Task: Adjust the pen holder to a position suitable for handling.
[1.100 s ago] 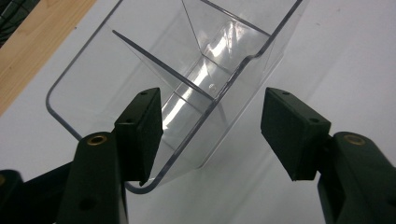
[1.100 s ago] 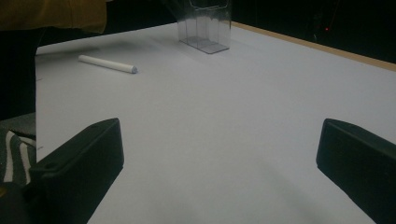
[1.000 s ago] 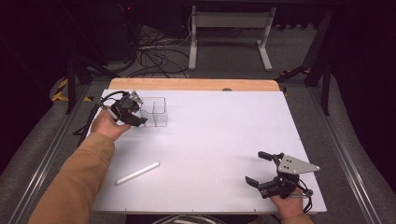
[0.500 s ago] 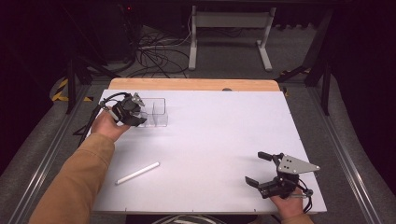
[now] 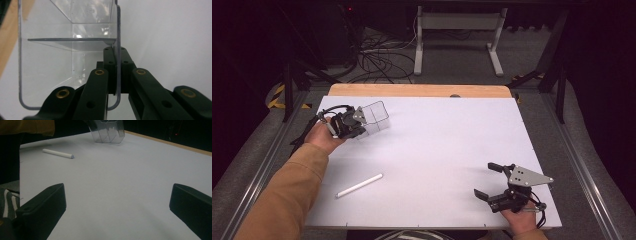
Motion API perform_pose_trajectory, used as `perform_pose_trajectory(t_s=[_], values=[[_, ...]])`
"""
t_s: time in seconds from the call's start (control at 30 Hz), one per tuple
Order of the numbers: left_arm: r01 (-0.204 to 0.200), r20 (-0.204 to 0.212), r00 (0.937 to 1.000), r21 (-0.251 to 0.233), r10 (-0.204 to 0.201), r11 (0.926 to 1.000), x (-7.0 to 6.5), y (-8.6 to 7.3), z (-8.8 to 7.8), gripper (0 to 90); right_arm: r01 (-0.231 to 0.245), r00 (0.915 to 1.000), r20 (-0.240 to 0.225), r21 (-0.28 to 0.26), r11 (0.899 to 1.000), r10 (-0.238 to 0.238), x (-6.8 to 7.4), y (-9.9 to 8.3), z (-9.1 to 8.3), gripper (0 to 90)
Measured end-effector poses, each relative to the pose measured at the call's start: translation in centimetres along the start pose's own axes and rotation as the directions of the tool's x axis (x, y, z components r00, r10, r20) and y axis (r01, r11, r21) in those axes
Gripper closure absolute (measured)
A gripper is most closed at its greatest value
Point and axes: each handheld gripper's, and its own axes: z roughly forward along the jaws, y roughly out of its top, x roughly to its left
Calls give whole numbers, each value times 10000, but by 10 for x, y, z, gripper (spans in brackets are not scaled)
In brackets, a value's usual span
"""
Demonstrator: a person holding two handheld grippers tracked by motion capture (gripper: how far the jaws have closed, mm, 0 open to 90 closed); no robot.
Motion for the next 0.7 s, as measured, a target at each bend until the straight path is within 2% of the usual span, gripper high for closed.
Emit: perform_pose_trajectory(t_s=[0.03, 0.17, 0.23, 0.3, 0.43, 0.53, 0.57, 0.6, 0.63, 0.67, 0.7], values=[[79, 175, 9998, -95, -78, 9999, 0, 0, -1, 882, -3, 10000, -2, 0, 10000, 3, 0, 0, 0, 14], [-34, 290, 9996, -173, 39, 9998, -4, 3, -2, 882, -40, 10000, 9, -17, 10000, 40, 0, 0, 0, 14], [-93, 461, 9989, -528, 117, 9986, -7, 8, -8, 882, -42, 10000, 12, -12, 10000, 42, 0, 0, 0, 14], [-129, 500, 9986, -628, 161, 9979, -9, 11, -11, 882, -38, 10000, 10, -12, 10000, 38, 0, 0, 0, 14], [-447, 654, 9965, -1091, 521, 9930, -17, 23, -26, 882, -46, 10000, -1, -28, 10000, 46, 0, 0, 0, 14], [-719, 749, 9937, -1447, 834, 9869, -24, 31, -35, 882, -46, 10000, -7, -38, 10000, 46, 0, 0, 0, 14], [-842, 905, 9908, -1672, 1003, 9823, -29, 38, -40, 882, -61, 10000, -41, -41, 10000, 61, 0, 0, 0, 14], [-842, 905, 9908, -1672, 1003, 9823, -29, 38, -40, 882, -61, 10000, -41, -41, 10000, 61, 0, 0, 0, 14], [-1028, 1077, 9864, -1840, 1240, 9775, -35, 44, -44, 882, -50, 10000, -53, -47, 10000, 50, 0, 0, -1, 14], [-1028, 1077, 9864, -1840, 1240, 9775, -35, 44, -44, 882, -57, 10000, -55, -48, 10000, 57, 0, 0, -1, 14], [-1242, 1241, 9809, -1912, 1495, 9737, -42, 50, -46, 882, -68, 10000, -47, -45, 10000, 68, 0, 0, -1, 14]])
